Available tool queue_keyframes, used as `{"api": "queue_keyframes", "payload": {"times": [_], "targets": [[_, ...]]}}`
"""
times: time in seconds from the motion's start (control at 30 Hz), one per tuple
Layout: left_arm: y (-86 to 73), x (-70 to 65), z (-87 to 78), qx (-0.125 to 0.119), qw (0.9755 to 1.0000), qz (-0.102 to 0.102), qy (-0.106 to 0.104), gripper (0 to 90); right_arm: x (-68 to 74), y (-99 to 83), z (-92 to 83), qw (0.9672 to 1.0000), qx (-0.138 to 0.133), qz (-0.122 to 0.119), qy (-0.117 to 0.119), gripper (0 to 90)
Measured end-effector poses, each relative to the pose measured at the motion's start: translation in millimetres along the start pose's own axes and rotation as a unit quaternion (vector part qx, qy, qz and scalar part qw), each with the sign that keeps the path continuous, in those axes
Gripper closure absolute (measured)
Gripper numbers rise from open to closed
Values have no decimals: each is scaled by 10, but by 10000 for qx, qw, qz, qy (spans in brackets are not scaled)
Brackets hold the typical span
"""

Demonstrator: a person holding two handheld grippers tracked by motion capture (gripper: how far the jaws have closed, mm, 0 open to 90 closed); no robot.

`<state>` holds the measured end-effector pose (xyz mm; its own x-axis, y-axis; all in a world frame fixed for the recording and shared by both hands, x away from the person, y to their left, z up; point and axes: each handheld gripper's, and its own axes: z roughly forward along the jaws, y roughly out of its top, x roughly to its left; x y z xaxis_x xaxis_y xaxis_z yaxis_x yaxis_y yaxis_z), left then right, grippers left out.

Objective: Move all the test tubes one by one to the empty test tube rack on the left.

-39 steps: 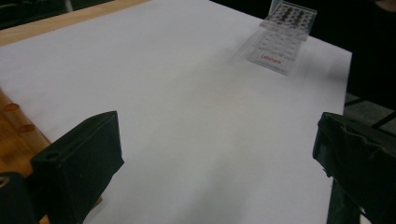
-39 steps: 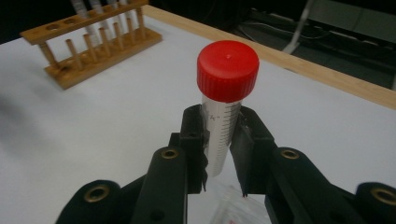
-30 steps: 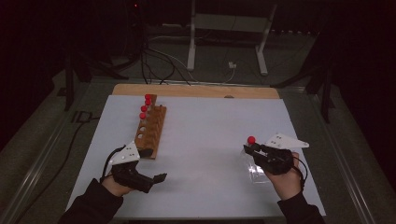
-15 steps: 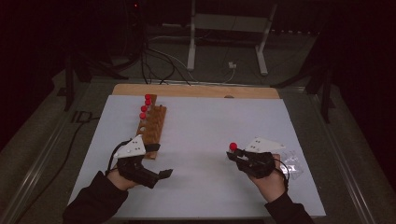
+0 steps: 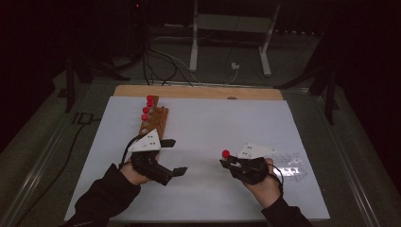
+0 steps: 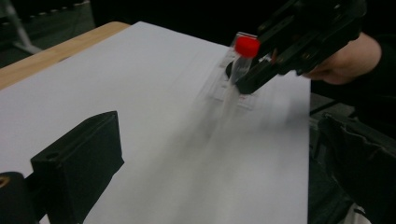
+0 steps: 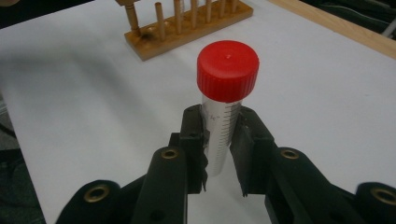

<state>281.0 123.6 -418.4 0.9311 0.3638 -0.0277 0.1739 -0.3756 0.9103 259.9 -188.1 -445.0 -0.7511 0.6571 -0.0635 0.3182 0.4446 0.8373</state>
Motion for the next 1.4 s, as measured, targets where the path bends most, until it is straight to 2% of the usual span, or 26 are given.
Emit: {"api": "queue_keyframes", "payload": {"times": [0.5,0.83,0.97,1.1,1.4], "targets": [[242,-75,332,14,9989,242,-395,27,79,-4,35,9999,35,-69,138,754],[346,-121,504,-65,9978,353,-564,79,107,-1,33,9998,18,-70,195,754],[358,-133,569,-106,9973,393,-613,165,111,0,31,9997,17,-84,216,754],[369,-158,642,-66,9969,460,-628,179,120,2,27,9997,1,-104,239,754],[341,-172,752,-47,9968,547,-582,424,130,1,25,9996,-3,-112,275,754]]}}
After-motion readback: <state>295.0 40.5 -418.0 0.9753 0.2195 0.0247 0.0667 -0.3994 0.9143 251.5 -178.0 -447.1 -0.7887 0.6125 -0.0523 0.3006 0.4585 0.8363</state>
